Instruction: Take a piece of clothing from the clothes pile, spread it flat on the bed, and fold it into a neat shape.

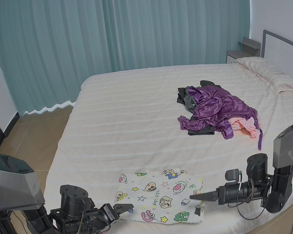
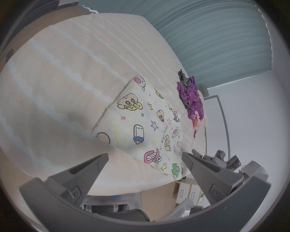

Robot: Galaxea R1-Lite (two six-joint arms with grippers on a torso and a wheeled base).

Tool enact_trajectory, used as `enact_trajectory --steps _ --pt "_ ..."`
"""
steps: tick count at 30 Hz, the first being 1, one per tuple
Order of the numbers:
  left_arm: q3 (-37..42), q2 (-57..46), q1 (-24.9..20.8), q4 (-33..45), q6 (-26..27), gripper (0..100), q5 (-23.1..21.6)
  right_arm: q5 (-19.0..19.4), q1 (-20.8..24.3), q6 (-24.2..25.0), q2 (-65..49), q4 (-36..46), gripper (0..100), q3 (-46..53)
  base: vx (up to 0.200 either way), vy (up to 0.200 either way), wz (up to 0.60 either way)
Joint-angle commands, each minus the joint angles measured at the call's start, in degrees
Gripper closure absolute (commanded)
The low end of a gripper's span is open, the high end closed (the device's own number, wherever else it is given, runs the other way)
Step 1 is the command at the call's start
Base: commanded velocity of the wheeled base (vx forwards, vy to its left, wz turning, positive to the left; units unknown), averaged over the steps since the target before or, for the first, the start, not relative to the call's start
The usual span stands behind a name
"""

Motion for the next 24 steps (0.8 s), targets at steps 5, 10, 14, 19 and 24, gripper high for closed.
enact_trajectory --steps 5,10,14,19,24 --pt "0.87 1.91 -0.04 -1.13 0.55 0 0.09 -0.04 -6.63 -0.05 5.64 3.61 0 -7.29 0.0 0.0 0.0" --pt "0.87 2.09 -0.13 -1.31 0.64 0 0.09 -0.22 -7.6 0.03 9.15 6.6 0 -13.62 0.0 0.0 0.0" --pt "0.69 2.26 -0.22 -1.31 0.55 0 0.27 -1.27 -7.25 0.03 10.12 14.07 0 -19.16 0.0 0.0 0.0" --pt "0.51 2.26 -0.22 -1.31 0.55 0 0.27 -6.81 -5.84 -0.23 12.67 17.14 0 -23.38 0.0 0.0 0.0" --pt "0.43 2.35 -0.22 -1.31 0.55 0 0.27 -7.25 -4.88 -0.32 12.49 17.06 0 -23.03 0.0 0.0 0.0"
